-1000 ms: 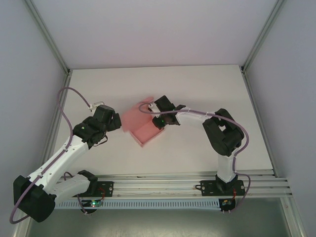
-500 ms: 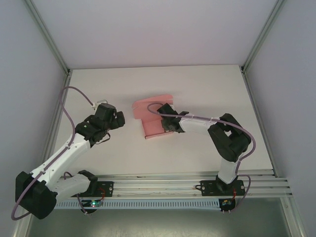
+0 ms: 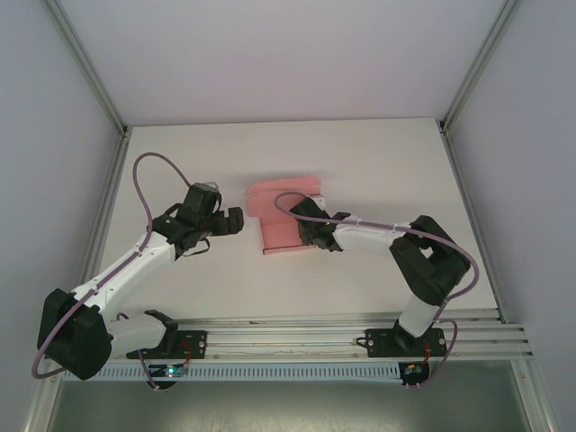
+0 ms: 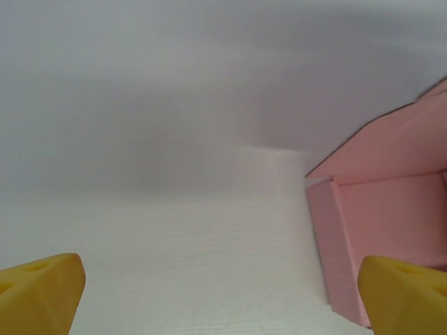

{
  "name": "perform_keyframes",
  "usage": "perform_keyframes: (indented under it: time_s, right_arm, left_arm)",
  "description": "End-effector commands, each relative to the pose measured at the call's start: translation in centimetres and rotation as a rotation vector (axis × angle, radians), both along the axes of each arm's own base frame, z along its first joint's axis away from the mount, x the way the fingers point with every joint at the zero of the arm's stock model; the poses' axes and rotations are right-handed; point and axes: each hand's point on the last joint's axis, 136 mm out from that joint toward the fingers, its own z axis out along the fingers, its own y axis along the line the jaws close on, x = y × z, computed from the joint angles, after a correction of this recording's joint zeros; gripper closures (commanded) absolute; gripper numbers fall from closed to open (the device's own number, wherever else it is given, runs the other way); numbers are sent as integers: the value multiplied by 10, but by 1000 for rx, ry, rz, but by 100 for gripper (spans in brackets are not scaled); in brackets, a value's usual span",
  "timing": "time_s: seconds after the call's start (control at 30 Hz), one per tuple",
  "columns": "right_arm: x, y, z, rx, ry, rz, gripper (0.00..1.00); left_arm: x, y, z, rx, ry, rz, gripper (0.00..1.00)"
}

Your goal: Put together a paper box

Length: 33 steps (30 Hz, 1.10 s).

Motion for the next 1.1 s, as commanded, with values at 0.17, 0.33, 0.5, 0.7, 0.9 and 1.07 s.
perform_keyframes:
  time_s: [0.17, 0.33, 0.5, 0.7, 0.9, 1.07]
  right_arm:
    - [23, -10, 74, 91, -227, 118, 31]
    - [32, 0, 118, 241, -379, 421, 2]
    - [48, -5, 140, 170, -529, 595, 2]
    - [60, 0, 127, 219, -419, 737, 5]
    - [64, 11, 114, 290, -371, 856, 9]
    - [78, 11, 101, 316, -319, 842, 18]
  left_arm:
    - [27, -43, 25, -55, -125, -268, 0]
    - [46, -51, 16, 35, -102, -389, 0]
    - [64, -58, 19, 32, -99, -491, 0]
    - [64, -70, 12, 9, -59, -622, 4]
    - [69, -74, -5, 20, 4, -667, 17]
    - [76, -70, -10, 51, 28, -645, 27]
